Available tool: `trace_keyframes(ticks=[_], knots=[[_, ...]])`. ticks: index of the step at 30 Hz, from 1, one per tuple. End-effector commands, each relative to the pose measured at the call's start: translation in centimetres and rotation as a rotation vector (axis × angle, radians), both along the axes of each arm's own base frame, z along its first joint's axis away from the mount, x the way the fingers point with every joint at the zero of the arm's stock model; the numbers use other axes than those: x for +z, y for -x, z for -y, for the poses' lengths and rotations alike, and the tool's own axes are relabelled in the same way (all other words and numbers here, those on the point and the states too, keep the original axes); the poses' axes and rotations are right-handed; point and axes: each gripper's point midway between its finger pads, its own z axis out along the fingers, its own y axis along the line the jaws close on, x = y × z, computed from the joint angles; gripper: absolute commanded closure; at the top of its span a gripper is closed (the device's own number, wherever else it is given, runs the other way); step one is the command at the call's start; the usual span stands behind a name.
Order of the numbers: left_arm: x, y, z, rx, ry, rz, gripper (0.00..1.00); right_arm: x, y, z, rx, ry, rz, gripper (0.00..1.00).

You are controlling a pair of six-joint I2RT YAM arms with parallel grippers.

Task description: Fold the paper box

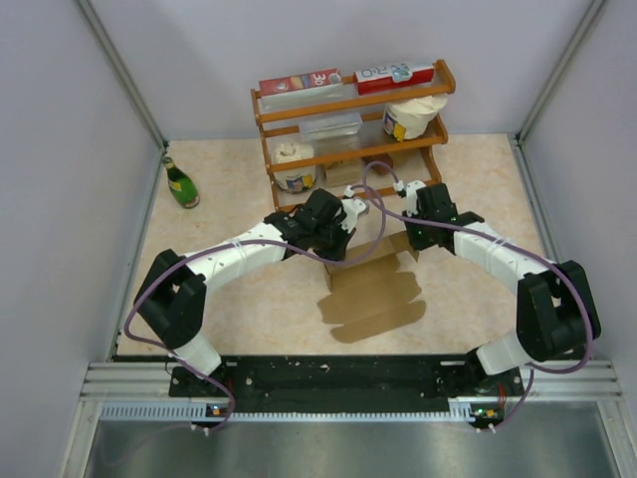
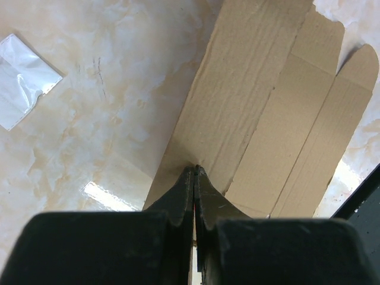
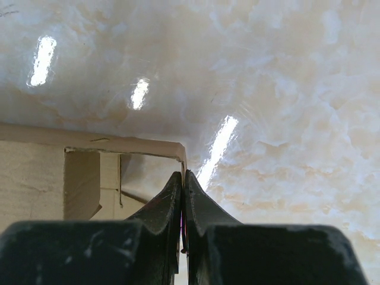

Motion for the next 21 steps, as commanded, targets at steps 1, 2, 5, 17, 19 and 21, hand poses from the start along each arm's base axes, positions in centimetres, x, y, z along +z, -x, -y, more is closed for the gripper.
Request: trace_keyframes(ticks=[1, 2, 5, 17, 19, 21], knots=[[0.3, -0.1, 0.6, -0.023, 0.006, -0.006, 1.00, 2.7, -2.1, -1.0, -0.010, -0.045, 0.094, 1.00], [0.3, 0.0, 0.7, -0.025, 0.007, -0.007, 1.00, 2.7, -1.9, -0.9, -0.013, -0.044, 0.089, 1.00], [0.2, 0.1, 0.8, -0.031, 0.011, -0.017, 1.00, 2.4, -1.1, -0.6, -0.020, -0.040, 0.063, 1.00], [0.2, 0.4, 0.9, -0.037, 0.015, -0.027, 1.00, 2.2, 2.0, -1.6, 0.015, -0.115, -0.043, 1.00], [0.2, 0.4, 0.9, -0.038, 0.016, -0.028, 1.00, 2.1, 2.7, -2.1, 0.009, -0.145, -0.069, 1.00], [0.2, 0.4, 0.9, -0.037, 0.016, -0.026, 1.00, 1.8, 3.1, -2.2, 0.007, -0.158, -0.087, 1.00]])
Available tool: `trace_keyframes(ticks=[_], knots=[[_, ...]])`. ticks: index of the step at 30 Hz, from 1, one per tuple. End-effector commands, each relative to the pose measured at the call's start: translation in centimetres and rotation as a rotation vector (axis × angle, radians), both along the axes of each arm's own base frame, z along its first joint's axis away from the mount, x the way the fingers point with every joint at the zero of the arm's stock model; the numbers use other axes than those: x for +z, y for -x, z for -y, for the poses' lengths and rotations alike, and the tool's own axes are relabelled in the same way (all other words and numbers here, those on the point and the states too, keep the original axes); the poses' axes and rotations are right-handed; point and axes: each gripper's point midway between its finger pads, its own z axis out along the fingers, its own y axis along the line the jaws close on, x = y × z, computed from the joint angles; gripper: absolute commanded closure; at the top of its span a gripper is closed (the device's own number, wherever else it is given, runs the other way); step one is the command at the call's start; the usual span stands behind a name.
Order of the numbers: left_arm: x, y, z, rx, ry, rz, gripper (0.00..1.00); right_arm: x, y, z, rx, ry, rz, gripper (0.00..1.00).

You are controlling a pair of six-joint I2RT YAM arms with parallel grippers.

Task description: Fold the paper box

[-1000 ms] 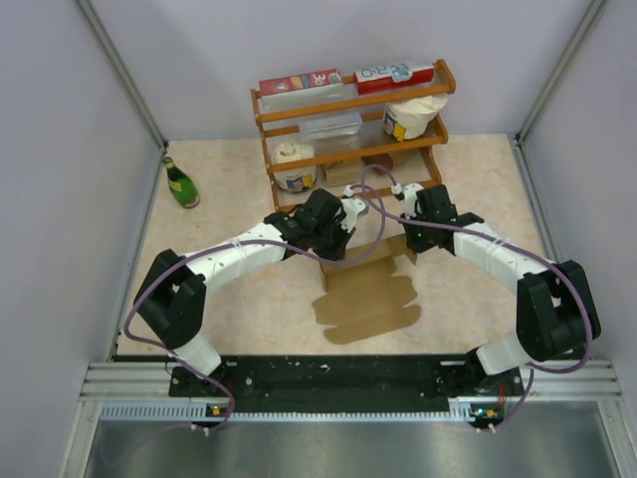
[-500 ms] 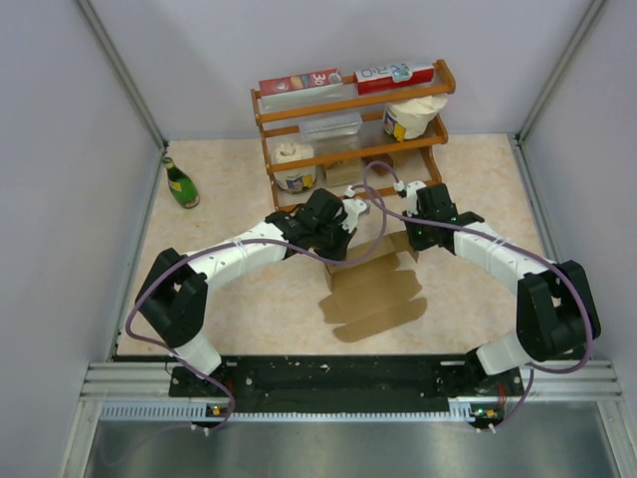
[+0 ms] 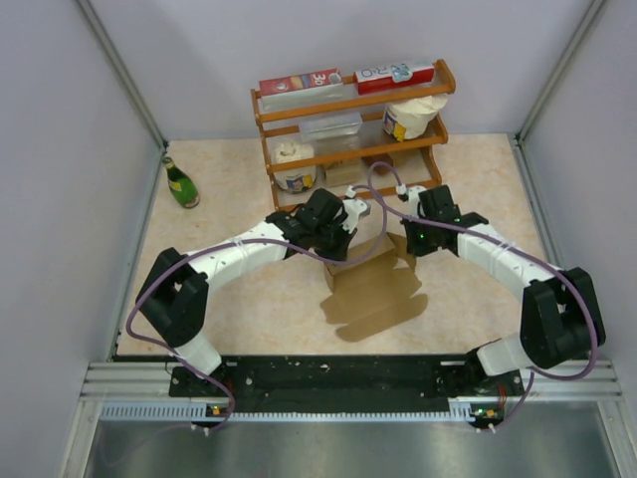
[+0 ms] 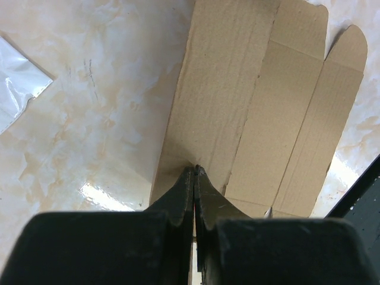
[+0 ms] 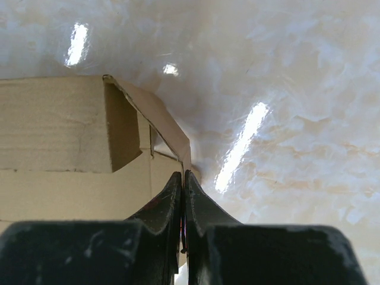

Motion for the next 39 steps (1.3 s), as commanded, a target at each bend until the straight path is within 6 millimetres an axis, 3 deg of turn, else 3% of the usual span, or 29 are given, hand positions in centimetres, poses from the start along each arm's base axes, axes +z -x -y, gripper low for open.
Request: trace_keyframes(ticks=[1, 11, 17, 23, 29, 34, 39], knots=[[0.4, 0.1, 0.5, -0.022, 0.007, -0.005, 1.00, 1.3, 1.0, -1.3, 0.005, -0.084, -0.012, 1.00], [0.5, 0.2, 0.6, -0.022, 0.010, -0.007, 1.00, 0.2, 3.3, -2.0, 0.010, -0.122, -0.064, 0.94], [0.6, 0.1, 0.6, -0.022, 0.013, -0.004, 1.00, 0.1, 4.4, -3.1, 0.043, -0.162, -0.077, 0.86], [0.6, 0.2, 0.6, -0.024, 0.013, -0.007, 1.00, 0.2, 4.9, -4.0, 0.085, -0.200, -0.061, 0.76], [0.6, 0.3, 0.7, -0.029, 0.015, -0.010, 1.00, 0.3, 4.9, -4.3, 0.088, -0.227, -0.042, 0.71], [0.3, 0.5, 0.8, -0.039, 0.009, -0.020, 1.00, 0.4, 4.9, -4.0, 0.074, -0.215, -0.038, 0.57], [0.4, 0.5, 0.7, -0.037, 0.008, -0.019, 1.00, 2.9, 4.5, -3.8, 0.069, -0.231, 0.038, 0.42]])
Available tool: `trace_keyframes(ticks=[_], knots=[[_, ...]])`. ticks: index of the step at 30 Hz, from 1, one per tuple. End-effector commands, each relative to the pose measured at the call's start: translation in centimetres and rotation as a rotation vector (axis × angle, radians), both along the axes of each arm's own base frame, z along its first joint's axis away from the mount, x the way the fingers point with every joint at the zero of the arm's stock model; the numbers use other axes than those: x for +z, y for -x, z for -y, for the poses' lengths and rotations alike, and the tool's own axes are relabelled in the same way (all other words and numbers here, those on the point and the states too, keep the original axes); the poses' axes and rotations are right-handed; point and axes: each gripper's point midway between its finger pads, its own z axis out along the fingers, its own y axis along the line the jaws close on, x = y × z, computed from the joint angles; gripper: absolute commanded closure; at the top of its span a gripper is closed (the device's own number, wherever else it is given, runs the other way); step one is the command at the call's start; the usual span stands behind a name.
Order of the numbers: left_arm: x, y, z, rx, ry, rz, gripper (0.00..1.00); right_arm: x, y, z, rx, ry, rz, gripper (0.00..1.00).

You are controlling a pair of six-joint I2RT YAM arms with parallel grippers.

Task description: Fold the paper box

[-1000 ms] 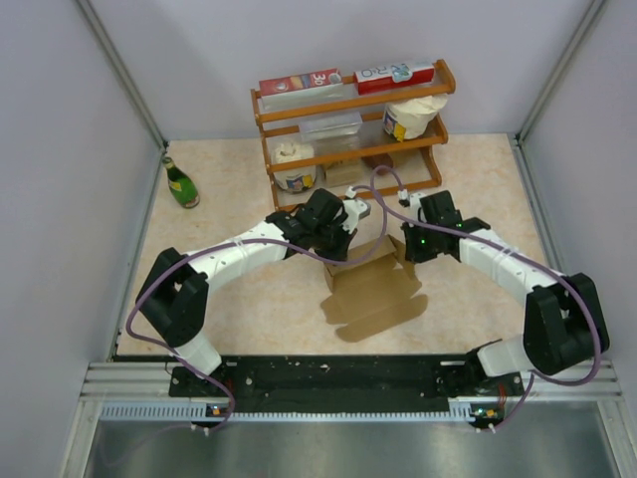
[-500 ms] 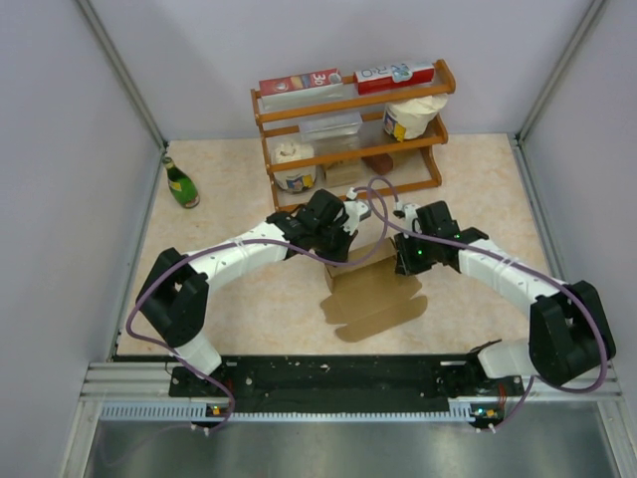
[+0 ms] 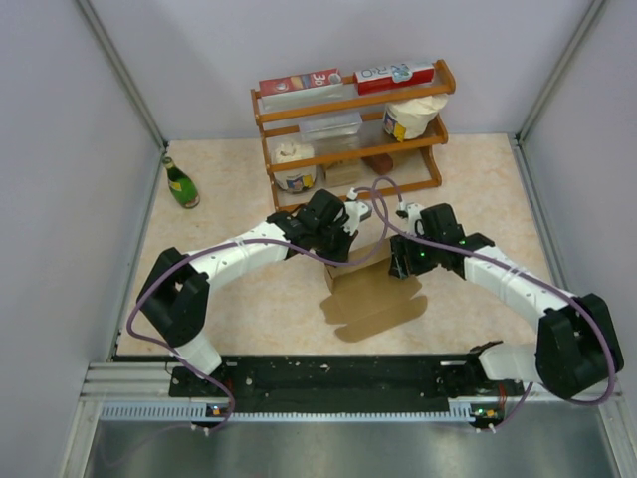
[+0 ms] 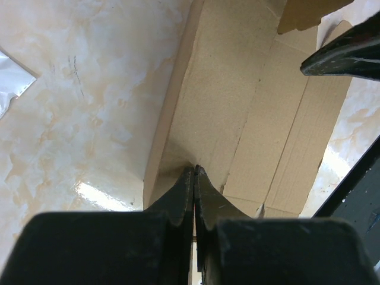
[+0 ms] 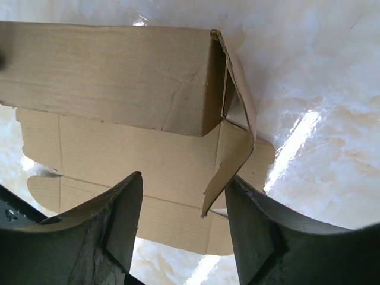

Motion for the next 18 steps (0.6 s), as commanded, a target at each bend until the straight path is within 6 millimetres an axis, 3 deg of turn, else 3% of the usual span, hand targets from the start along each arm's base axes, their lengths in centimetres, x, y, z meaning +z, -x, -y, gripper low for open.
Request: trace_keyframes(ticks=[1, 4, 10, 15, 18], knots=[[0.4, -0.2, 0.4, -0.013, 0.002, 0.007, 1.00, 4.4, -1.2, -0.5, -0.009, -0.055, 0.147, 0.39], [0.6, -0.2, 0.5, -0.016, 0.005, 0.008, 1.00, 6.6, -1.5, -0.2, -0.029, -0.066, 0.211, 0.32], [0.5, -0.2, 0.5, -0.018, 0.004, 0.007, 1.00, 9.8, -3.4, 2.0, -0.159, -0.023, 0.331, 0.31], [0.6, -0.2, 0.5, -0.017, 0.003, 0.011, 1.00, 9.2, -6.6, 5.5, -0.395, 0.049, 0.315, 0.37], [0.7, -0.2, 0.5, -0.017, 0.004, 0.012, 1.00, 7.6, -8.1, 6.5, -0.453, 0.077, 0.265, 0.50]])
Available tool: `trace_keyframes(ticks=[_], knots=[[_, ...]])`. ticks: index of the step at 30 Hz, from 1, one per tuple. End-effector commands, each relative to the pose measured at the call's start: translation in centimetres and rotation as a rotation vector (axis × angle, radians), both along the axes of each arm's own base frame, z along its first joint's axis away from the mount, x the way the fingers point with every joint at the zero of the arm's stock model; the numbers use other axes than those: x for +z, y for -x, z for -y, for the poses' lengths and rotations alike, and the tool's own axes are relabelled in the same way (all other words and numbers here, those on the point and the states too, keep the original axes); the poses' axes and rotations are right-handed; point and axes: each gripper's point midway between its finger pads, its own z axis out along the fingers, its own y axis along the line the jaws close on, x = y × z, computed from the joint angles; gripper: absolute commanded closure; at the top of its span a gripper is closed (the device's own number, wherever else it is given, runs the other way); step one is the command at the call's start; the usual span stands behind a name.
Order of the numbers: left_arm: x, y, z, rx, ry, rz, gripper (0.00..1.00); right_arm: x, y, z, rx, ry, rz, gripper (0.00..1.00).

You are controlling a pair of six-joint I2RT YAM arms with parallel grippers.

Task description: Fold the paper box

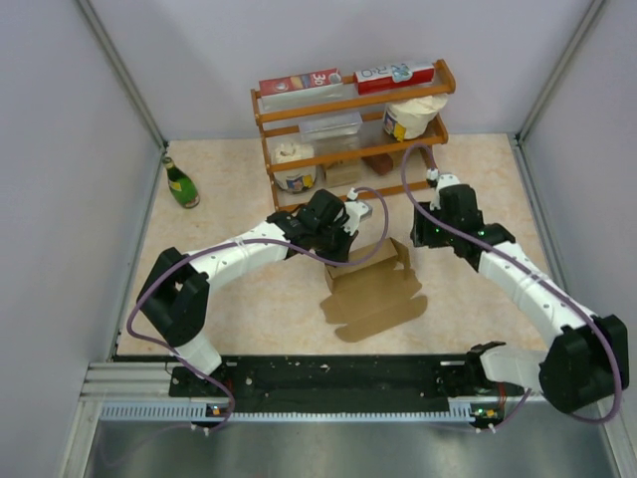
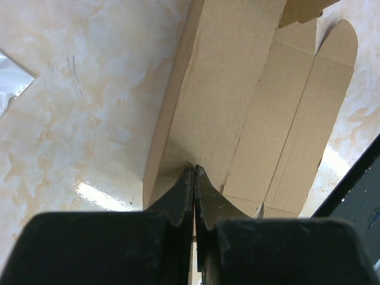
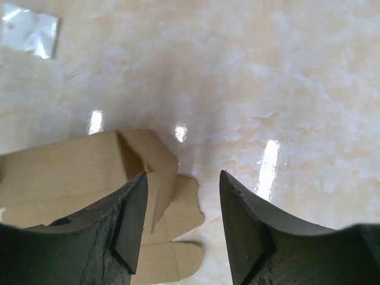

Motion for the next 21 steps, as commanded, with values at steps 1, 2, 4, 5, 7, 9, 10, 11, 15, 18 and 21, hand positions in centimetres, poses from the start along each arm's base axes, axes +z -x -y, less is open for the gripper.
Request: trace_keyframes(ticks=[1, 2, 4, 5, 7, 9, 10, 11, 15, 18, 21], knots=[[0.7, -0.3, 0.5, -0.013, 0.004, 0.017, 1.00, -0.6, -3.5, 2.2, -0.170, 0.023, -0.010, 0.53], [0.7, -0.3, 0.4, -0.012, 0.003, 0.017, 1.00, -1.3, -3.8, 2.0, -0.154, 0.031, -0.026, 0.55], [0.6, -0.3, 0.3, -0.009, -0.002, 0.018, 1.00, -2.4, -3.9, 1.3, -0.116, 0.020, -0.045, 0.58], [0.6, -0.3, 0.3, -0.009, -0.002, 0.018, 1.00, -2.8, -3.9, 0.9, -0.101, 0.007, -0.050, 0.58], [0.8, -0.3, 0.3, -0.010, -0.001, 0.022, 1.00, -3.8, -3.4, 0.5, -0.079, -0.009, -0.066, 0.58], [0.7, -0.3, 0.3, -0.009, -0.002, 0.022, 1.00, -4.9, -2.6, 0.2, -0.058, -0.024, -0.090, 0.57], [0.8, -0.3, 0.3, -0.009, 0.000, 0.023, 1.00, -5.2, -2.3, 0.1, -0.045, -0.025, -0.091, 0.57], [0.8, -0.3, 0.4, -0.012, 0.004, 0.021, 1.00, -5.5, -1.9, 0.0, -0.029, -0.030, -0.096, 0.56], [0.8, -0.2, 0.6, -0.018, 0.012, 0.013, 1.00, -6.3, -0.6, -1.1, 0.053, -0.062, -0.123, 0.55], [0.8, -0.2, 0.7, -0.020, 0.013, 0.011, 1.00, -6.8, 0.2, -1.9, 0.095, -0.083, -0.143, 0.55], [0.7, -0.3, 0.7, -0.018, 0.011, 0.012, 1.00, -7.0, 0.8, -2.5, 0.130, -0.089, -0.148, 0.54]])
